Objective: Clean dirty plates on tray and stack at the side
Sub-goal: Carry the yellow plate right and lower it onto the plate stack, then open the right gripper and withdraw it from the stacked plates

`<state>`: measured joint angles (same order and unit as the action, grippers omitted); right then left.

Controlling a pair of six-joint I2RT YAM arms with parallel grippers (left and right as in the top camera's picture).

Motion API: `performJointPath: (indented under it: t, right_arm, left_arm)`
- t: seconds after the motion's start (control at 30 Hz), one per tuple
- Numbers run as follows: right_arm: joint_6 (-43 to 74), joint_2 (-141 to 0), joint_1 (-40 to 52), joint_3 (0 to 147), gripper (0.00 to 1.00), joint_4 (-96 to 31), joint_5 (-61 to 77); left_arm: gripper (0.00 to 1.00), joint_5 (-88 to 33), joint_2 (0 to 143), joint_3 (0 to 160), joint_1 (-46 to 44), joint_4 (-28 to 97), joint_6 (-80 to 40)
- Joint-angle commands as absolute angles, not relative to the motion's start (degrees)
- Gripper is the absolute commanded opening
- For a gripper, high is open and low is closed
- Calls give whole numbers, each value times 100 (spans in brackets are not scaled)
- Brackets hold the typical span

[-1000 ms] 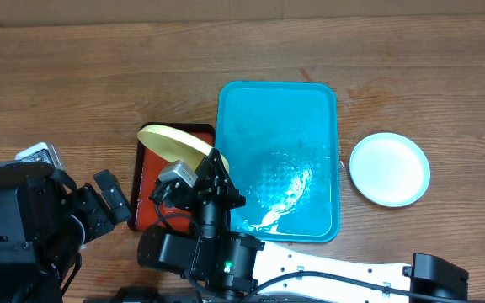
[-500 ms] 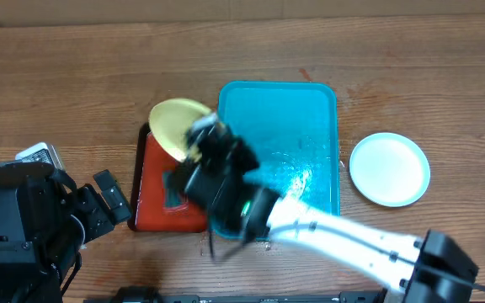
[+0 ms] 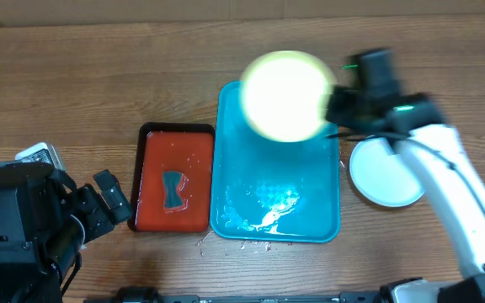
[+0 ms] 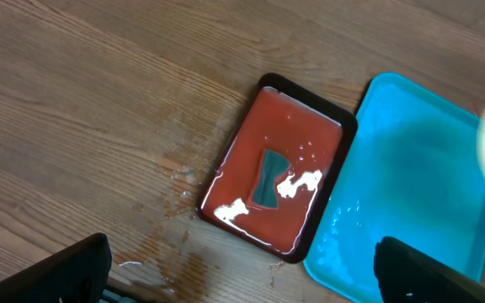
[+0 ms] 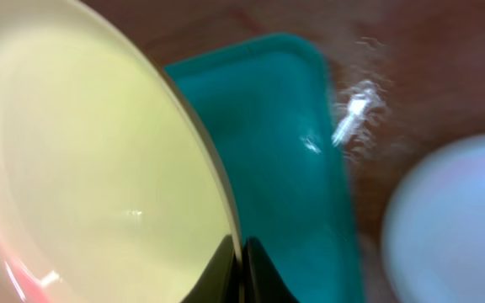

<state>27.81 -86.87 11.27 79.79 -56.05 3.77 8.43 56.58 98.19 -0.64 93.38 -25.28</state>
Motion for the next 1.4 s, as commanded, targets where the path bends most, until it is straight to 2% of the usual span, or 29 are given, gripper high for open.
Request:
performJointPath:
  t: [0.0, 0.17, 0.47, 0.5, 0.53, 0.57, 0.63, 0.7, 0.83, 0.97, 1.03, 1.07, 1.1, 1.23, 1.37]
  right_arm:
    - [2869, -8606, 89, 8014, 4, -6359, 622]
    - [2394, -8626, -1385, 7216, 4, -6488, 607]
    - [2403, -8626, -2591, 5645, 4, -5450, 937]
    - [2403, -8626, -2633, 5616, 10, -5470, 987]
    - [2401, -8626, -2652, 5627, 25, -5470, 1135]
    - [2394, -8604, -2655, 5673, 33, -5489, 1343]
    - [2368, -8530, -2648, 5859, 40, -5732, 1669]
    - [2237, -8359, -2576, 6117, 46, -6010, 1929]
    - [1747, -7769, -2222, 6790, 49, -6567, 2261]
    - [1256, -6947, -1358, 7319, 52, -6941, 2637]
    - [1166, -6554, -843, 7336, 56, -6925, 2724]
    - [1168, -6259, -373, 7336, 80, -6941, 2709]
    - [1173, -6143, -141, 7336, 100, -6947, 2711]
    - [1216, -5883, 593, 7336, 100, -6958, 2709]
    - [1216, -5874, 810, 7336, 100, -6995, 2711]
  left_arm:
    - [100, 919, 5625, 9835, -78, 9317, -2482]
    - [100, 919, 5625, 9835, -78, 9317, -2482]
    - [100, 919, 5625, 9835, -78, 9317, -2482]
    - [100, 919, 5625, 9835, -78, 9317, -2482]
    - [100, 919, 5625, 9835, -78, 9317, -2482]
    - [100, 919, 5625, 9835, -78, 9317, -2482]
    - [100, 919, 5625, 9835, -78, 9317, -2482]
    - [100, 919, 5625, 9835, -78, 9317, -2482]
    - [100, 919, 5625, 9835, -78, 9317, -2482]
    - [100, 919, 5625, 9835, -78, 9317, -2482]
    - [100, 919, 5625, 9835, -78, 9317, -2482]
    - [100, 919, 5625, 9835, -78, 9317, -2482]
    - [100, 919, 5625, 9835, -78, 9317, -2482]
    - [100, 919, 5625, 9835, -78, 9317, -2482]
    - [100, 919, 5625, 9835, -78, 9317, -2482]
